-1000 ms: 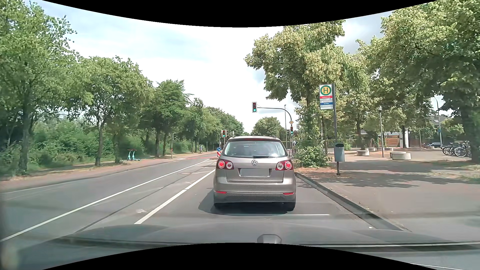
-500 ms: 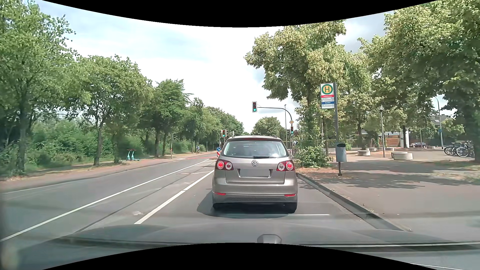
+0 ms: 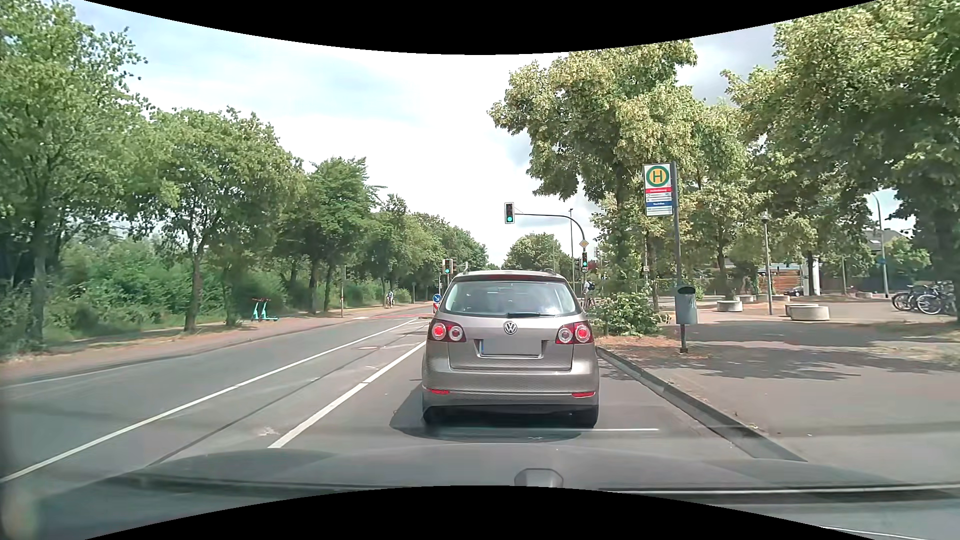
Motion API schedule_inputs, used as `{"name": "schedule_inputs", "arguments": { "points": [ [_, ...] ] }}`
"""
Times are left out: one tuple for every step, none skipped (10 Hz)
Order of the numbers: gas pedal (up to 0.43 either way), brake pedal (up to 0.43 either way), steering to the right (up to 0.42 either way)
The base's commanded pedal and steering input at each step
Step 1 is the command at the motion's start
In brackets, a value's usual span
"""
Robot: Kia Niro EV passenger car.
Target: Follow the waypoints while adhering to traffic rules and regulations
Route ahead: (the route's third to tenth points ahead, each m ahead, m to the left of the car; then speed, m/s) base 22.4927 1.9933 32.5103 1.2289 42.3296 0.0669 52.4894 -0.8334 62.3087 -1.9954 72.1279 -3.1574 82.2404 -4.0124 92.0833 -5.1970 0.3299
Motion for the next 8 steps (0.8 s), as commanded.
{"name": "schedule_inputs", "arguments": {
  "points": [
    [0.000, 0.165, -0.007],
    [0.000, 0.165, -0.007],
    [0.000, 0.165, -0.007],
    [0.000, 0.165, -0.007],
    [0.000, 0.165, -0.007],
    [0.000, 0.171, -0.007],
    [0.000, 0.171, -0.007],
    [0.000, 0.171, -0.007]
  ]
}}
